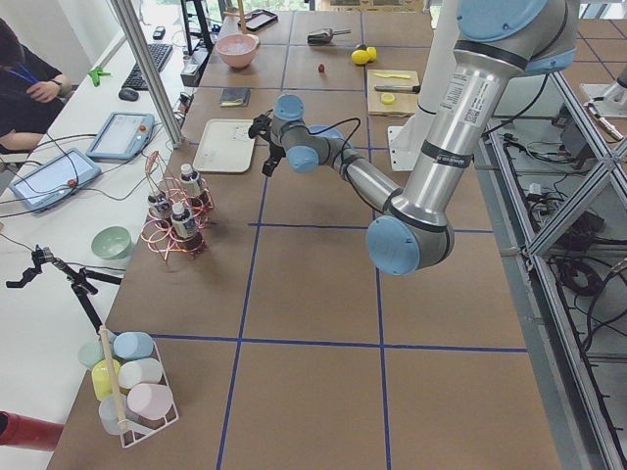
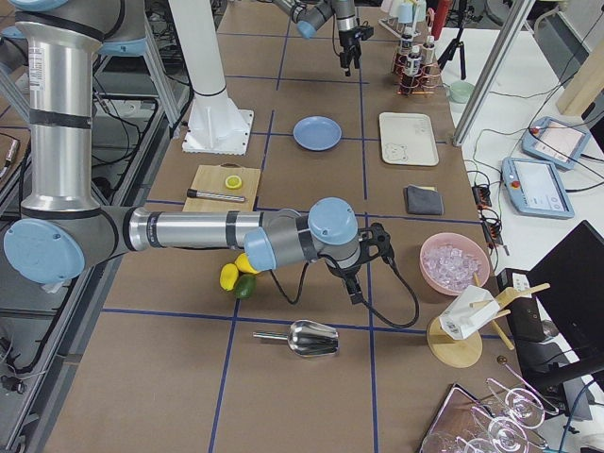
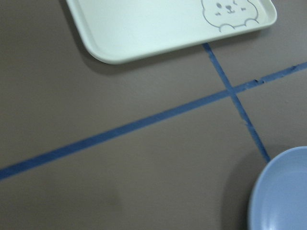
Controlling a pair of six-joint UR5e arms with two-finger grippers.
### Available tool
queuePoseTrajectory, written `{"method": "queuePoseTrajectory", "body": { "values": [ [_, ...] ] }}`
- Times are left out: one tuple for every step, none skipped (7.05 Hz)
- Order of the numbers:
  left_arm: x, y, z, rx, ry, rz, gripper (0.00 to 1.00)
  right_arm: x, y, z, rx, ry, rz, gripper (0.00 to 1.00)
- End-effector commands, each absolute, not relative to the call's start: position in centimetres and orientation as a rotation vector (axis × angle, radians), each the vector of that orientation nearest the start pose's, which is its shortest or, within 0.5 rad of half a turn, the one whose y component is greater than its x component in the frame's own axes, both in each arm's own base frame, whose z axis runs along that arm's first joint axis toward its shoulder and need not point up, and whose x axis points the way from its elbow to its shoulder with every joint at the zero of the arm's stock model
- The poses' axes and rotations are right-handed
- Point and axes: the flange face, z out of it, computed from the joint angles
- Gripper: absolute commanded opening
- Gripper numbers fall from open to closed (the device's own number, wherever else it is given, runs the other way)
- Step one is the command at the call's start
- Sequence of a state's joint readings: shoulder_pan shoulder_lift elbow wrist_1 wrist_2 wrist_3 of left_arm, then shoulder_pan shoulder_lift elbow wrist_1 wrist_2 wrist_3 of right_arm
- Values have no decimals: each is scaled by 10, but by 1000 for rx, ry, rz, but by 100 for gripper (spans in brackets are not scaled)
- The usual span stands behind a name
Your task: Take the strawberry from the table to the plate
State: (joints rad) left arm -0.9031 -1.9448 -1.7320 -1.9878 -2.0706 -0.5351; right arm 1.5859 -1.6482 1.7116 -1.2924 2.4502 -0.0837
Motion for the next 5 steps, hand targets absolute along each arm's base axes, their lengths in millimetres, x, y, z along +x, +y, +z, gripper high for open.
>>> {"method": "queuePoseTrajectory", "body": {
  "values": [
    [138,-596,394,469,747,416,100,52,-477,569,391,-863,-212,100],
    [85,-599,427,308,712,303,100,27,-478,541,367,-888,-171,100],
    [20,-599,457,147,669,142,100,-1,-475,514,341,-916,-155,100],
    [-55,-585,484,176,649,157,100,-26,-473,499,316,-913,-139,100],
    [-85,-547,540,132,650,179,100,-47,-470,488,296,-917,-133,100]
  ]
}}
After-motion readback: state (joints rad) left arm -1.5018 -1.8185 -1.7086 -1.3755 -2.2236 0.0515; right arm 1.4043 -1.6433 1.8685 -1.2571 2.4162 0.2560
